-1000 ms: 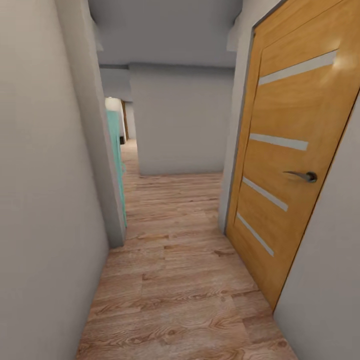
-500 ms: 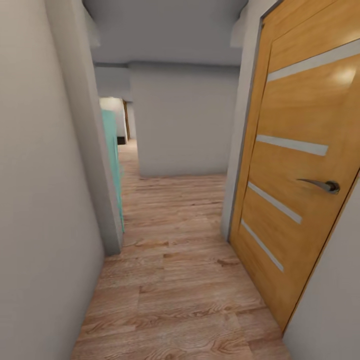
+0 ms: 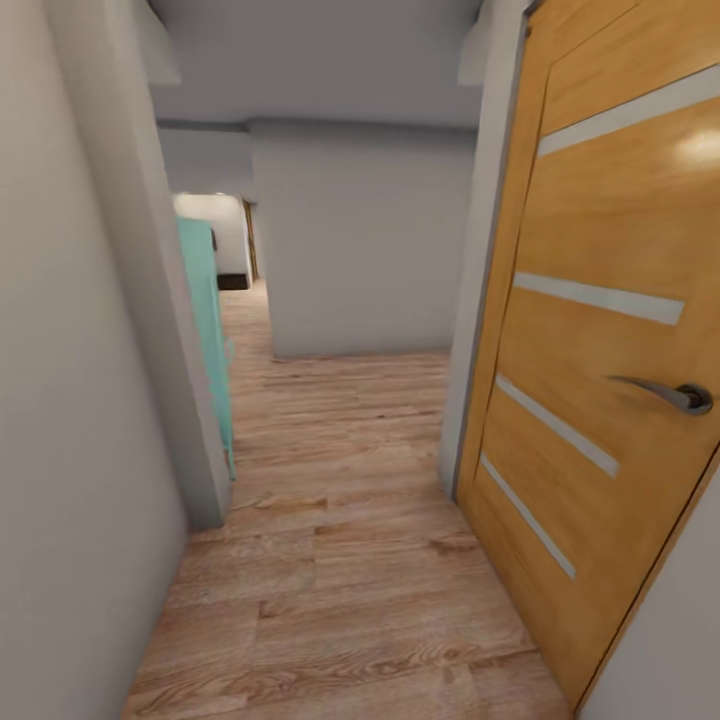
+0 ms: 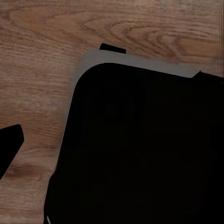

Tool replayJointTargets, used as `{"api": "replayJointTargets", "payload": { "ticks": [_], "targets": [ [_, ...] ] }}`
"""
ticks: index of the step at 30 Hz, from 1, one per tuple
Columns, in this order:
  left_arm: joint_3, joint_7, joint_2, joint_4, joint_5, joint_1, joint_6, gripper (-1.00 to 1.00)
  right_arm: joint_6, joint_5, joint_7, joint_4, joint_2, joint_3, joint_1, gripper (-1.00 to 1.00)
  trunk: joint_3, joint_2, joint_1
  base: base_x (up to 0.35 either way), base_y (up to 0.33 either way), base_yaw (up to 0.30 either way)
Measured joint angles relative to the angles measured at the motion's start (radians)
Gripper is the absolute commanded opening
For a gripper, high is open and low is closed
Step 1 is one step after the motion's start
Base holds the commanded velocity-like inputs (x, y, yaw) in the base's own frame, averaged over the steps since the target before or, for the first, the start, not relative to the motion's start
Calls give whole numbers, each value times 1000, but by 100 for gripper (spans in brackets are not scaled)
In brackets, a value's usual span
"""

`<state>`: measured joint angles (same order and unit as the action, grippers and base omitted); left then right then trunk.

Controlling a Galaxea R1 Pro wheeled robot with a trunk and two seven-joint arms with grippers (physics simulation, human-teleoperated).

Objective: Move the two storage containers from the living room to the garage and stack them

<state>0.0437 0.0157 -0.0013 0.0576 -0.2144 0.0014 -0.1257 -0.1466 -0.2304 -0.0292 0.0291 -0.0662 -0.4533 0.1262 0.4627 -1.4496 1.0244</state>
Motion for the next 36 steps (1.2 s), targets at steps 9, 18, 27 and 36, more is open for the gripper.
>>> {"api": "replayJointTargets", "payload": {
  "ticks": [9,18,27,36],
  "targets": [
    [0,0,0,0,-3,0,0,100,3,-4,0,0,-1,2,0,100,0,0,0,321,-12,0],
    [0,0,0,0,-2,0,0,100,7,-3,-1,0,0,0,0,100,0,0,0,326,0,3],
    [1,0,0,0,-2,0,-1,100,3,-1,1,0,-1,0,0,100,0,0,0,328,0,220],
    [0,0,0,0,-2,0,0,100,-4,0,1,0,-2,0,0,100,0,0,0,329,0,34]
  ]
}}
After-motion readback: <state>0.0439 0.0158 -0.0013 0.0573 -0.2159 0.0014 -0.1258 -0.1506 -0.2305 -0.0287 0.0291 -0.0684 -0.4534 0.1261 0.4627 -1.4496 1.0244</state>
